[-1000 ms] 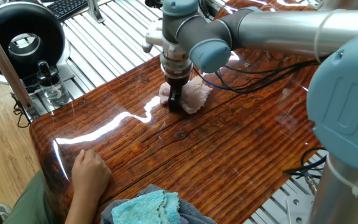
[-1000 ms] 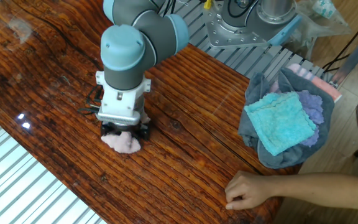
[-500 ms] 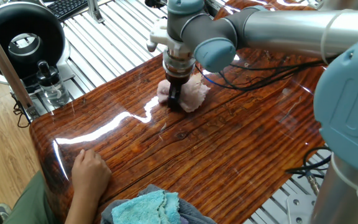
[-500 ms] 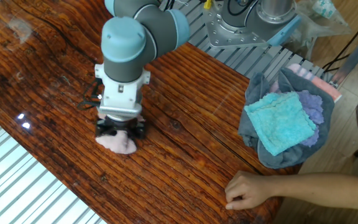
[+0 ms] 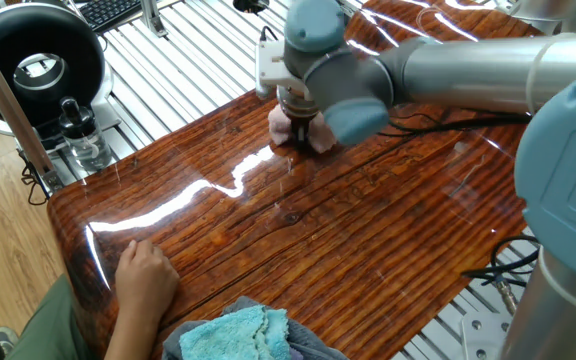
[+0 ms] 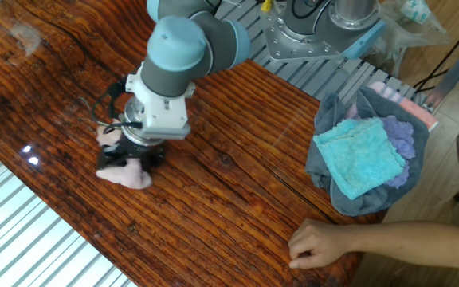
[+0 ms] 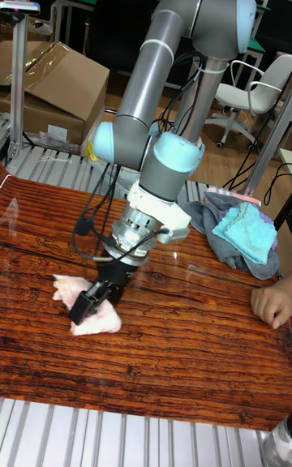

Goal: Clean the table with a cloth

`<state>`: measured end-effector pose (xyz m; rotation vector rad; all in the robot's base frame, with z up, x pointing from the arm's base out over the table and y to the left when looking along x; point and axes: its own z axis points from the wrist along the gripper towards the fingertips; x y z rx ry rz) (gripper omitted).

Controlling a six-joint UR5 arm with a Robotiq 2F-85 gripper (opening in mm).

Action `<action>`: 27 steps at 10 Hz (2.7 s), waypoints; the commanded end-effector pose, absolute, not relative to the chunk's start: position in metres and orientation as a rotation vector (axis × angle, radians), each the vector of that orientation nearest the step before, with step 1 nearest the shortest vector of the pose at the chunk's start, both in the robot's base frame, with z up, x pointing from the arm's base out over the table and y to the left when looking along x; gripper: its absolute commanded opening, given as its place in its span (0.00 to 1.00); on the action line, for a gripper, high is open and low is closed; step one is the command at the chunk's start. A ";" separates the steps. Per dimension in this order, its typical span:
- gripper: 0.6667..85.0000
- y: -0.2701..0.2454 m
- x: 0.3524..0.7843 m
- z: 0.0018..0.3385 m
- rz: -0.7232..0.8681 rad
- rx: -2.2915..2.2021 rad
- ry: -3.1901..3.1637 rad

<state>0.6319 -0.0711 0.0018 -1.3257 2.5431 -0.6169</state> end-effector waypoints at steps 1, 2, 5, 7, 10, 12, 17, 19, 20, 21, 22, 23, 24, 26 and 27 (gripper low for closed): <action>0.00 -0.100 0.653 0.024 -0.841 -1.430 2.352; 0.00 -0.102 0.657 0.028 -0.873 -1.443 2.325; 0.00 -0.061 0.628 -0.012 -0.513 -1.241 2.494; 0.00 -0.020 0.605 -0.029 -0.217 -1.095 2.613; 0.00 0.028 0.562 -0.028 0.152 -0.888 2.783; 0.00 0.046 0.542 0.007 0.247 -0.821 2.918; 0.00 0.074 0.544 -0.001 0.298 -0.728 2.923; 0.00 0.063 0.552 0.004 0.295 -0.776 2.918; 0.00 0.066 0.551 0.006 0.310 -0.705 2.946; 0.00 0.060 0.548 0.006 0.273 -0.618 2.994; 0.00 0.061 0.549 0.006 0.281 -0.560 3.004; 0.00 0.055 0.555 0.005 0.241 -0.448 3.013; 0.00 0.037 0.559 0.003 0.144 -0.300 3.039; 0.00 0.013 0.570 0.003 -0.001 -0.238 3.016; 0.00 0.017 0.570 0.003 0.011 -0.371 3.000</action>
